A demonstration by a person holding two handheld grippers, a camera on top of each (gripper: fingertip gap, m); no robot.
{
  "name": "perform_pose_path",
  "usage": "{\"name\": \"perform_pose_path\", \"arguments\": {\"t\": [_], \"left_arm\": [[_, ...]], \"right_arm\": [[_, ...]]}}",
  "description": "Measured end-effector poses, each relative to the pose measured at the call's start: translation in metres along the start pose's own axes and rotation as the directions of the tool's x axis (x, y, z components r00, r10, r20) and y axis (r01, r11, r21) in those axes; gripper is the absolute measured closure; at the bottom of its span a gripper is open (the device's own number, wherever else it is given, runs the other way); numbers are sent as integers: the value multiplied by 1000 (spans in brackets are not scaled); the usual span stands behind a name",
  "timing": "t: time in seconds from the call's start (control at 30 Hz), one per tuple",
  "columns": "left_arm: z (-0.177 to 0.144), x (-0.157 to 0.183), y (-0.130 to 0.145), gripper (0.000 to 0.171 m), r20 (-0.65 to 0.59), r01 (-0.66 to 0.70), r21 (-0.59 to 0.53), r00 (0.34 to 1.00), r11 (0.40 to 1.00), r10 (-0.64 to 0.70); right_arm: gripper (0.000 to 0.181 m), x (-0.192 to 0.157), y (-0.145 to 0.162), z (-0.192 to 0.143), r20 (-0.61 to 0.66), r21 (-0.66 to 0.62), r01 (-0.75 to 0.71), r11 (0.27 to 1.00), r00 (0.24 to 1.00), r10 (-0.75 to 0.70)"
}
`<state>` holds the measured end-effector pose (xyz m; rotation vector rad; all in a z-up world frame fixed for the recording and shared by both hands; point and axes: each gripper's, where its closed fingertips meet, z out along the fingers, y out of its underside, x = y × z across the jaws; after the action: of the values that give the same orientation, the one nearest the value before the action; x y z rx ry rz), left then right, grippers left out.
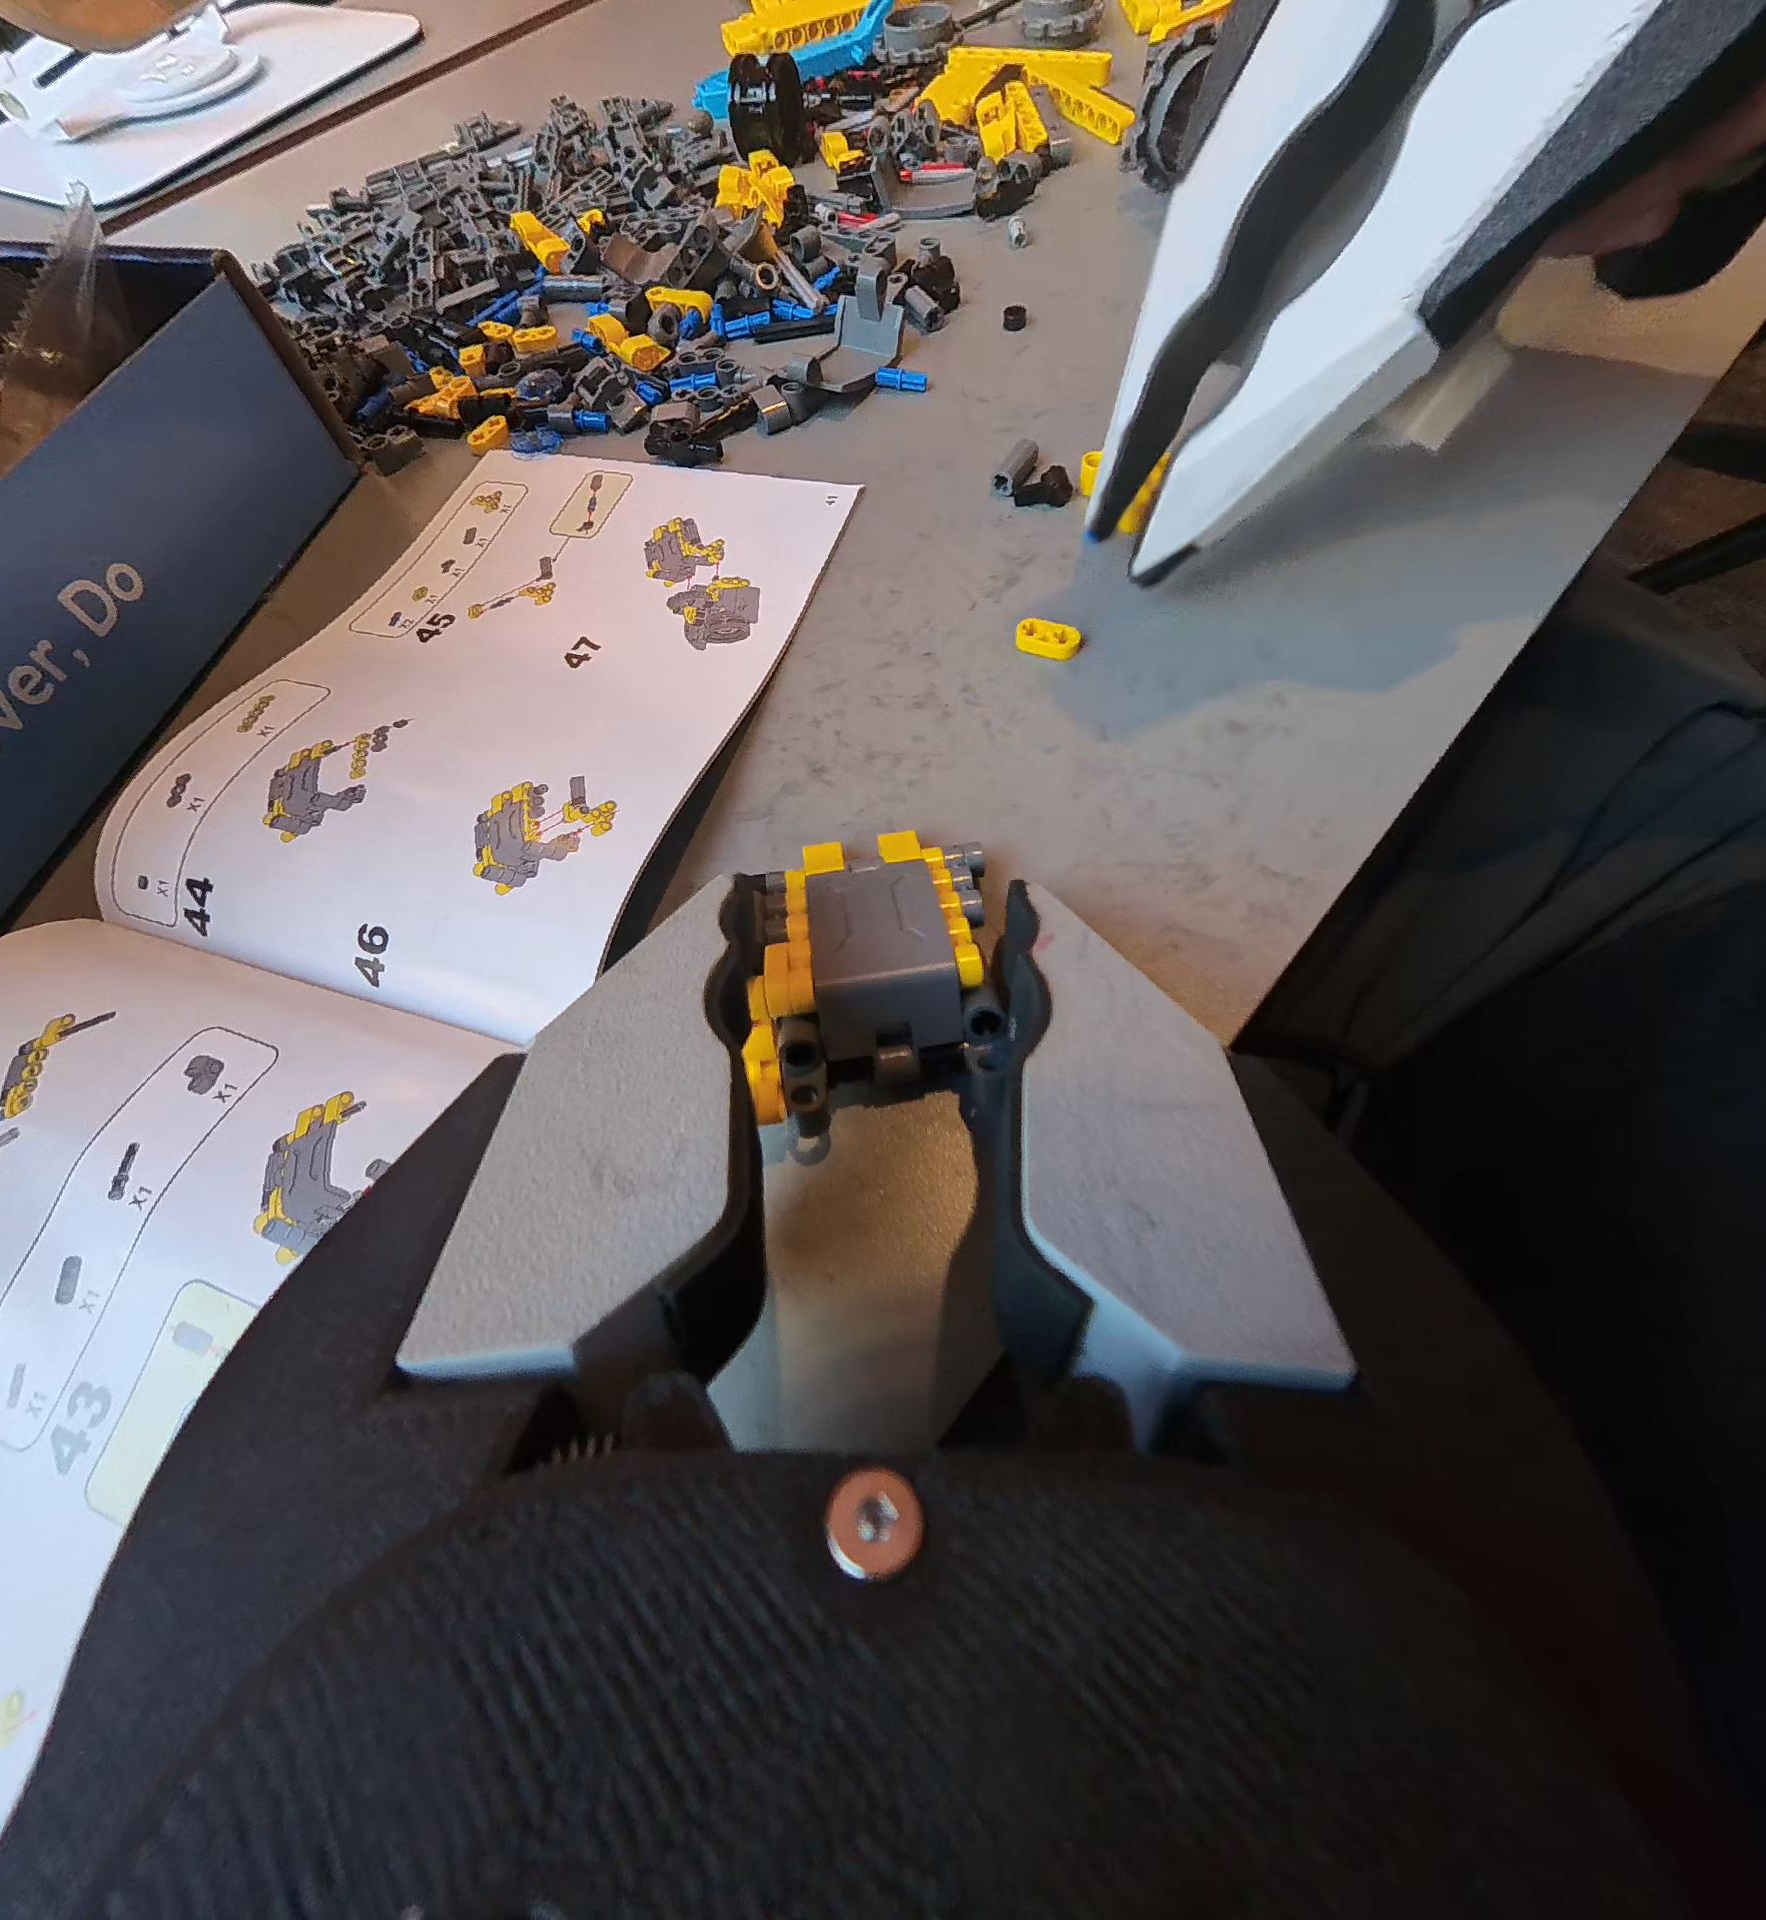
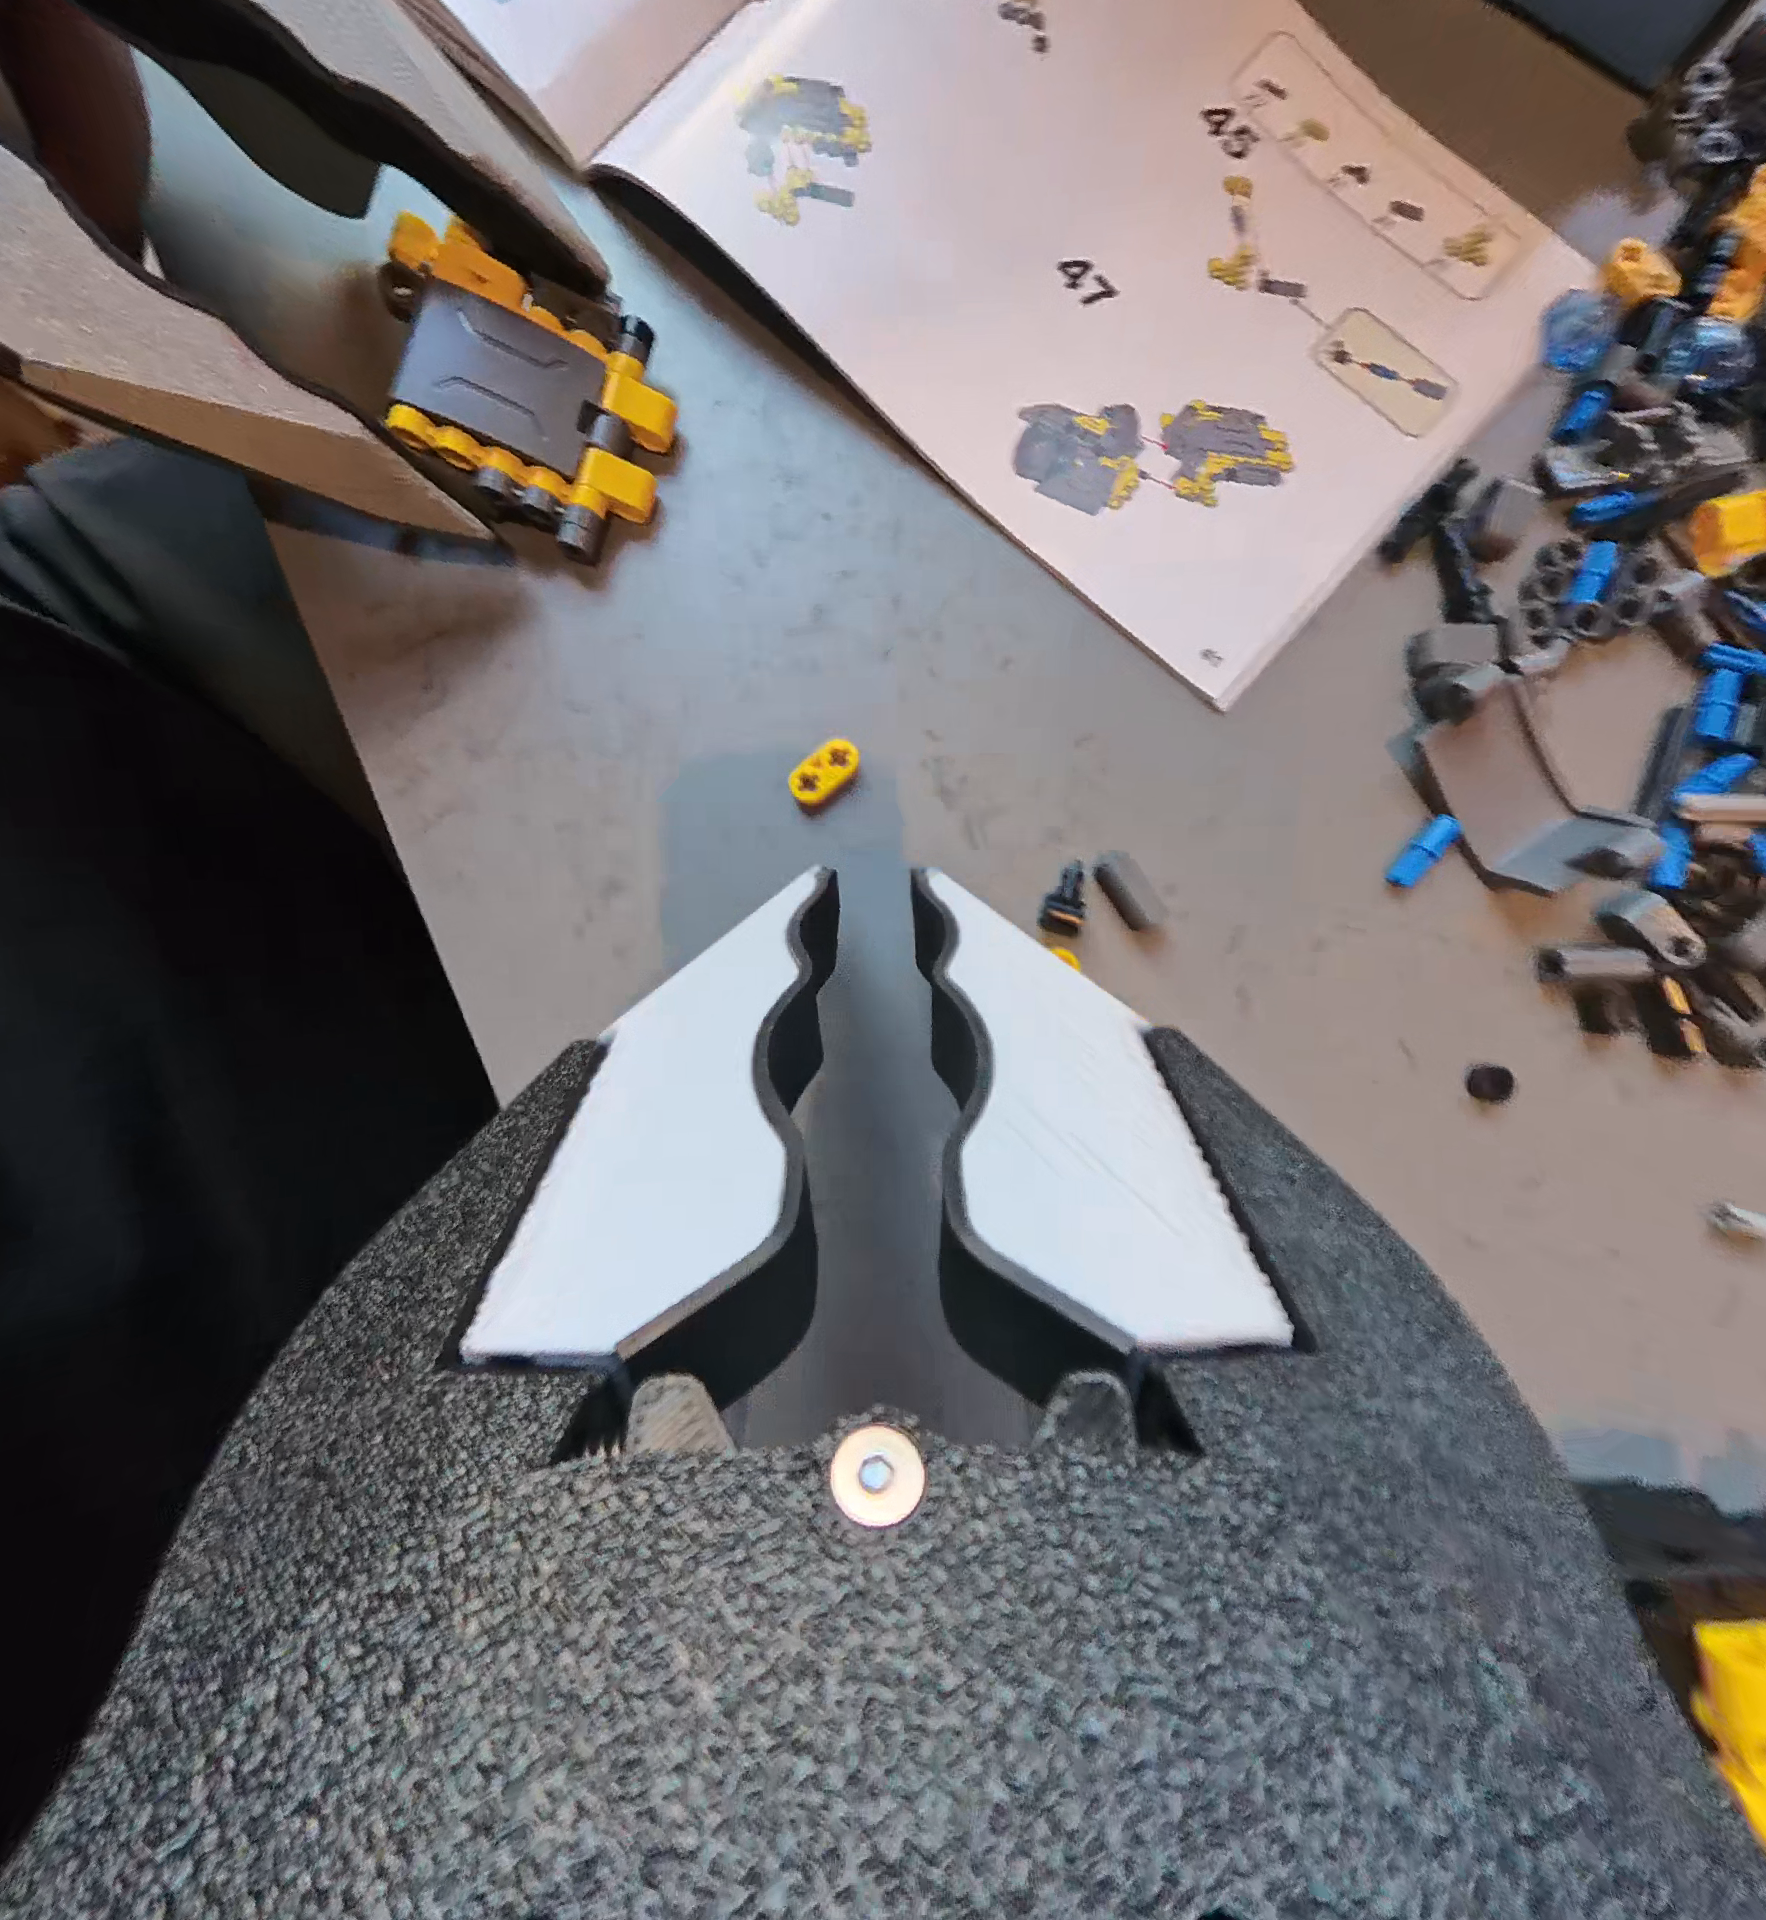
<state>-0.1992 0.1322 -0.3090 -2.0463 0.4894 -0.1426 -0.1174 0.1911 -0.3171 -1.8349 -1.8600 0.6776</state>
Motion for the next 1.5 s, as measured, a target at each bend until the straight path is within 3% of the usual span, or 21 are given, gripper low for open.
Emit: {"name": "perform_pose_path", "arguments": {"t": [0.27,0.6,1.1,1.5], "left_arm": [[0,0,0,127,-4,3,3,1000,1000,-3],[0,0,-1,127,2,-4,4,1000,1000,4],[0,0,0,127,-11,14,5,1000,1000,-14],[0,1,0,126,-12,13,3,1000,1000,-13]], "right_arm": [[169,33,14,-33,-113,-13,-12,1000,994,10],[169,14,8,-11,-54,-37,88,995,994,-90],[164,17,11,0,-51,-110,155,982,986,-161],[181,8,8,5,60,-69,100,993,994,-96]]}}
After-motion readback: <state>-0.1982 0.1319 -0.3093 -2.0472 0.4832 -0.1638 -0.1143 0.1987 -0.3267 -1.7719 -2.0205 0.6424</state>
